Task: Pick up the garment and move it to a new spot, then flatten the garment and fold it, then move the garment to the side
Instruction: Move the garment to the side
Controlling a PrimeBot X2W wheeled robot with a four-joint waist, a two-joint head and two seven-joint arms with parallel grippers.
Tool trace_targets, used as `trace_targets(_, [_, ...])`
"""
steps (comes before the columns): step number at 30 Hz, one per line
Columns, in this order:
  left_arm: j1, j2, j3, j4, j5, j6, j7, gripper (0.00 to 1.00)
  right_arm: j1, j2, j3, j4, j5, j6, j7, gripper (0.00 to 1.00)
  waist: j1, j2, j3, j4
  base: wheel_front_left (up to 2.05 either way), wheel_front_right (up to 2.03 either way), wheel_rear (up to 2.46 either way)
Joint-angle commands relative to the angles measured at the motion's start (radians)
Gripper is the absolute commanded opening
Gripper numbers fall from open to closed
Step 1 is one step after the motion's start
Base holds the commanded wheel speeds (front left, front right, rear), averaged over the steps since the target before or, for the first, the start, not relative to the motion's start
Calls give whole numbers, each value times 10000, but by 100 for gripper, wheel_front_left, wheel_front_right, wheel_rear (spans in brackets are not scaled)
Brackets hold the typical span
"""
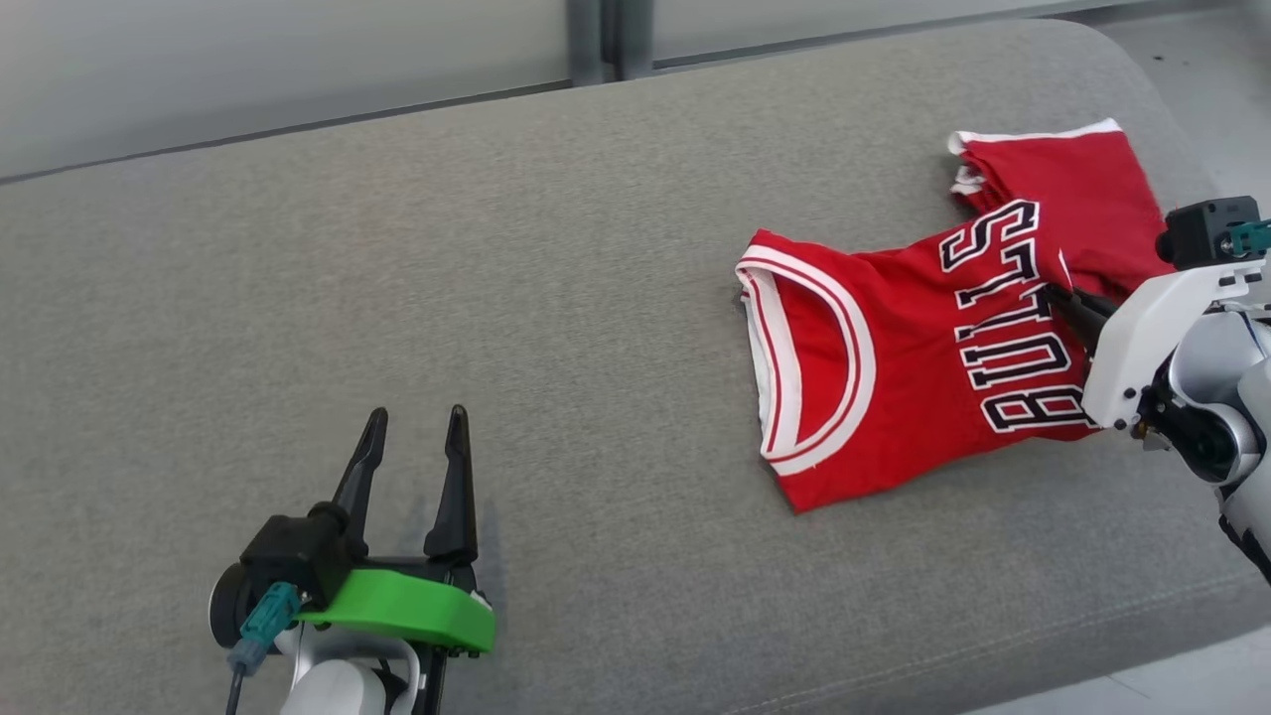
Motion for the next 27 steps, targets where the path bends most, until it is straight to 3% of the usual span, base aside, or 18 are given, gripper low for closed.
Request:
trace_targets(1, [-149,95,16,-10,85,4,8,100,-94,-12,-59,-46,-79,-4,18,0,0,0,183,-1058,0,0,0])
trace_targets(11, [-430,142,-24,91,91,31,33,100,-364,271,-380,-154,-448,-4,110,0,0,0,375,-1632,0,0,0])
trace_targets(27, [-279,-89,5,305,-95,-42,-53,100,-1752,905,-1286,154,-1678,-4,604,0,0,0,166,-698,0,0,0])
